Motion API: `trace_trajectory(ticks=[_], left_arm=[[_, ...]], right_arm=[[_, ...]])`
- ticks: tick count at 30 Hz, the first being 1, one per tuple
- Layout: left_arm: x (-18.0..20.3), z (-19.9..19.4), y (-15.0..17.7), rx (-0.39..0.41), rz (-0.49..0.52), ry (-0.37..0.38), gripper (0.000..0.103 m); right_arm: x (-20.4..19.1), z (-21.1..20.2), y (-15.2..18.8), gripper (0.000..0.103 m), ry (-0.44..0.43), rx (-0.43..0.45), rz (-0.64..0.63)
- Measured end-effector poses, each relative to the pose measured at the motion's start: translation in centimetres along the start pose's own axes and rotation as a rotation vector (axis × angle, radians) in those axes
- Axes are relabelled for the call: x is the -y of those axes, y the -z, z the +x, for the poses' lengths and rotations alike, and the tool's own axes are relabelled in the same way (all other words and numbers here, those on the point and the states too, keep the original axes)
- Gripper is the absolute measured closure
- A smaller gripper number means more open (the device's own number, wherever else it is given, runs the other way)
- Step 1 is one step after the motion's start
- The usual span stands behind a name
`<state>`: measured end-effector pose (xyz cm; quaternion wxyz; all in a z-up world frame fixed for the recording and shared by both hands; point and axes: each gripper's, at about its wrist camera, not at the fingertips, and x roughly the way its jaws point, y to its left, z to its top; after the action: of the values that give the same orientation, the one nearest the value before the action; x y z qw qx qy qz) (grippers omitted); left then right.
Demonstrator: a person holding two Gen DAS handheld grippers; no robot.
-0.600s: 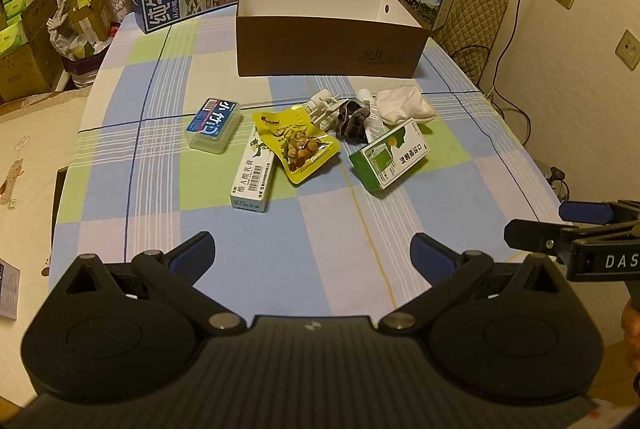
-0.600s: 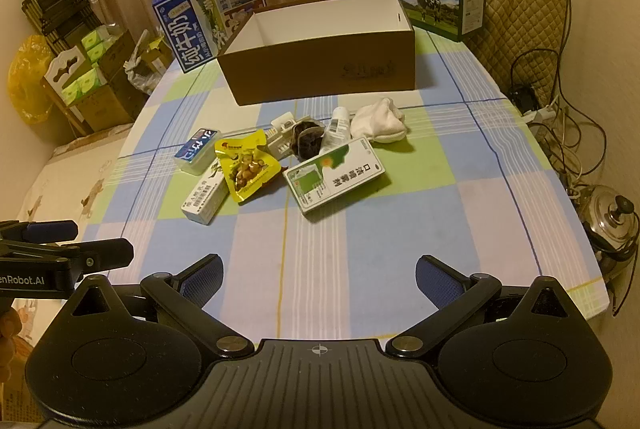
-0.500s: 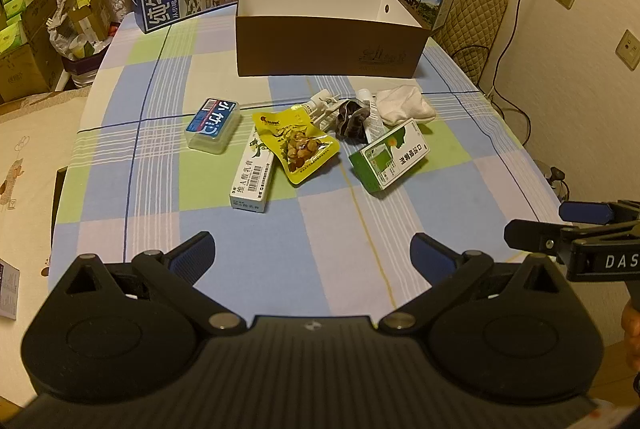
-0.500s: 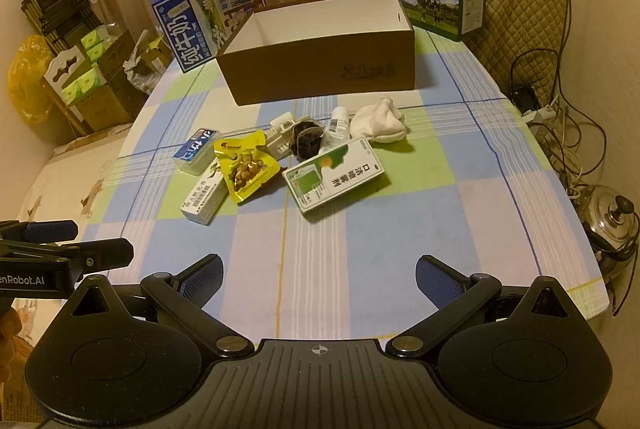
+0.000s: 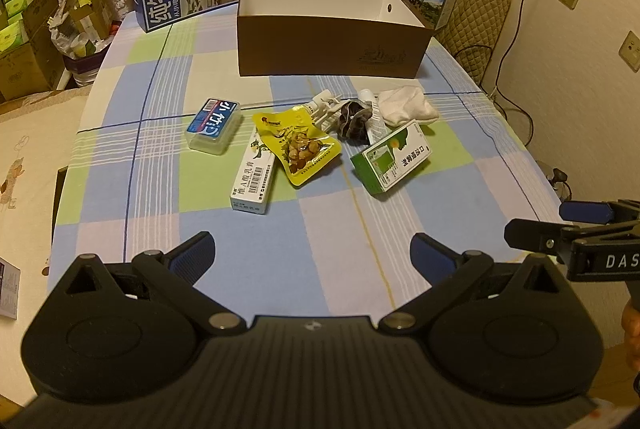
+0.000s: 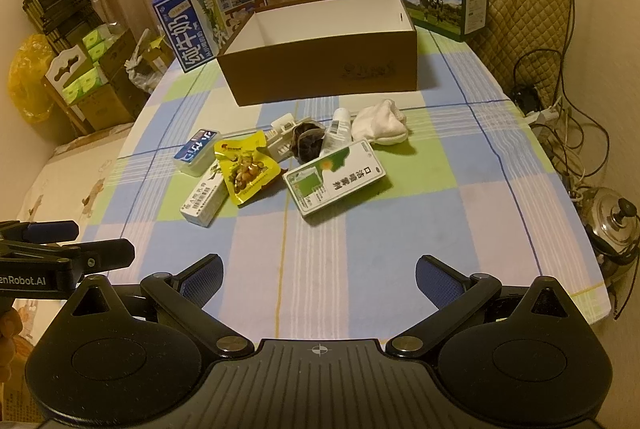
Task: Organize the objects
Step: 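Move the right tool toward the yellow snack pouch on the table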
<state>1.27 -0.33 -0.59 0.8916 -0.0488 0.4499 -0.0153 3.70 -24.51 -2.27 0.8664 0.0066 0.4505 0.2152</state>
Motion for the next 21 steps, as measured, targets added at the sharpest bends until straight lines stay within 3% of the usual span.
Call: trace_trajectory(ticks=[21], left_arm=[[0.58,0.50,-0.87,-0.010,-0.019,-0.014,0.001]], right_arm=[[0.97,0.41,-0.97,0.002,-0.019,-0.013,-0.018]])
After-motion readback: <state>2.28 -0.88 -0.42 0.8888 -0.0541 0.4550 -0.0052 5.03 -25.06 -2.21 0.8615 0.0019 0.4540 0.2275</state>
